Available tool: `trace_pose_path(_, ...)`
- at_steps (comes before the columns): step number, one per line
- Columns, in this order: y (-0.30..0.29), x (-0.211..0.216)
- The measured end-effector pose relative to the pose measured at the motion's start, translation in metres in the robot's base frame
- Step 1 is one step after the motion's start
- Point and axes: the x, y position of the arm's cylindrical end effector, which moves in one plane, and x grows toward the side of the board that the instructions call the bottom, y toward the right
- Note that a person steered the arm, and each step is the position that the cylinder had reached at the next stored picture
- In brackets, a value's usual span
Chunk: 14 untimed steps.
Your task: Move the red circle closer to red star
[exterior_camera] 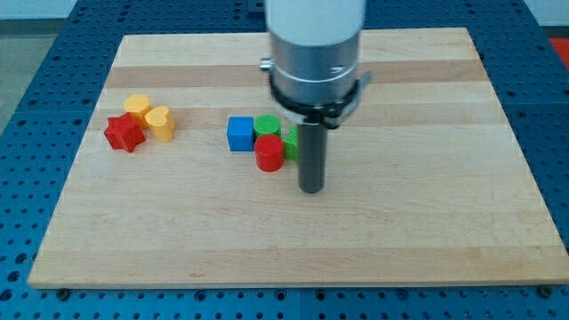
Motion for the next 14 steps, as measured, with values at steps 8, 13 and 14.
trace_pose_path(8,-0.058,-0.044)
trace_pose_path(13,-0.150,-0.035)
trace_pose_path(14,-0.163,-0.035)
